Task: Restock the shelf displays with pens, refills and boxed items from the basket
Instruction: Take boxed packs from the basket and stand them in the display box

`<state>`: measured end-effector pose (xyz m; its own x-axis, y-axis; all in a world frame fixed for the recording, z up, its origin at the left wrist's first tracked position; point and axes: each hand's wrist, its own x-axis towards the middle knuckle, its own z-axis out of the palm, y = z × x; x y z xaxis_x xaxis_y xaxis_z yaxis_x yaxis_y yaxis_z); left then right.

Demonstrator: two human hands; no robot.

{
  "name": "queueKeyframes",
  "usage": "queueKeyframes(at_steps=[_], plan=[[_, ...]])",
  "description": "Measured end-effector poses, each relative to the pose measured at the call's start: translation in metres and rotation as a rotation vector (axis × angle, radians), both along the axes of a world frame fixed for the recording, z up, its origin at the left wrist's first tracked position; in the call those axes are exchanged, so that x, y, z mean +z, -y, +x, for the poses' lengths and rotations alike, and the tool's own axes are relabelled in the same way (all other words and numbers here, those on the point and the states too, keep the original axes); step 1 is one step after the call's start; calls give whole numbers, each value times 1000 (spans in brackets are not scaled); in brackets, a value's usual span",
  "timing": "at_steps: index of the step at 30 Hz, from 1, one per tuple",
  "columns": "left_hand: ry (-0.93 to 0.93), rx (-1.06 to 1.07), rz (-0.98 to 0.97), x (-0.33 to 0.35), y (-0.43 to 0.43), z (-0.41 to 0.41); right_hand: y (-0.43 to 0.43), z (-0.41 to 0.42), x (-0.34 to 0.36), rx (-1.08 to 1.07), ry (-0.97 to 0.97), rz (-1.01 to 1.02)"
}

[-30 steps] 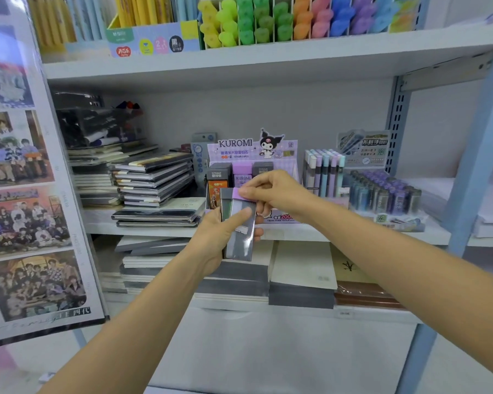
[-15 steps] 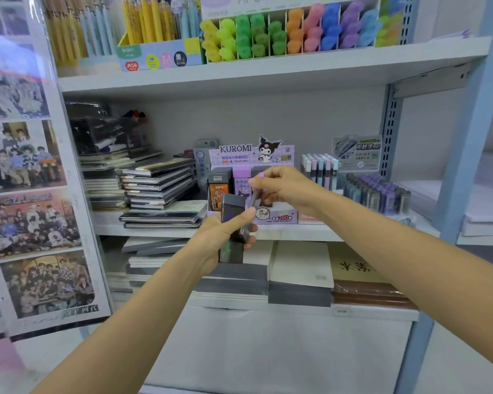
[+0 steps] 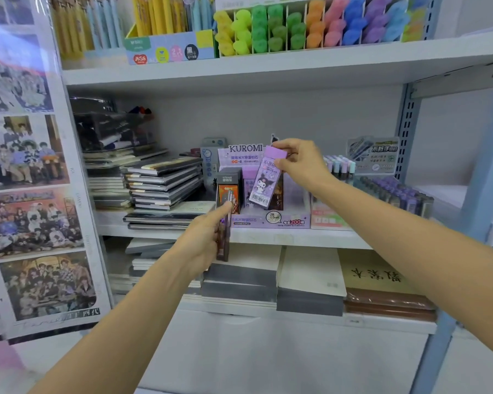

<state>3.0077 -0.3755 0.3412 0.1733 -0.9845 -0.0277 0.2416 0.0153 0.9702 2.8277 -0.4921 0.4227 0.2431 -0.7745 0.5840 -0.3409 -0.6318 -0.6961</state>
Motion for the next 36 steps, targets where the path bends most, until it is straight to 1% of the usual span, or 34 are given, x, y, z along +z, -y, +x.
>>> queueKeyframes(at_steps=[2,5,8,12,16,19,28,30,33,34,35,36], plan=[[4,-24,-31,-4,3,4,4,8,-3,-26,-21,-71],[-18,22,-48,-9,6,8,10,20,-9,-40,-52,-122],[-32,68,-70,-14,11,13,14,30,-17,-28,-90,-160],[-55,78,-98,-19,16,18,20,36,-27,-1,-173,-245],[-40,74,-125,-22,20,21,29,32,-20,31,-284,-244],[-35,70,-137,-23,23,20,30,32,-18,51,-329,-247],[12,122,-126,-21,23,12,26,45,-35,-129,-356,-499],[14,131,-127,-20,23,10,27,45,-39,-171,-396,-512],[36,126,-137,-18,21,6,28,39,-38,-200,-490,-458],[52,126,-140,-17,21,4,26,36,-35,-194,-496,-446],[70,129,-142,-16,20,2,23,32,-32,-178,-467,-450],[83,133,-144,-15,20,0,17,29,-29,-137,-399,-448]])
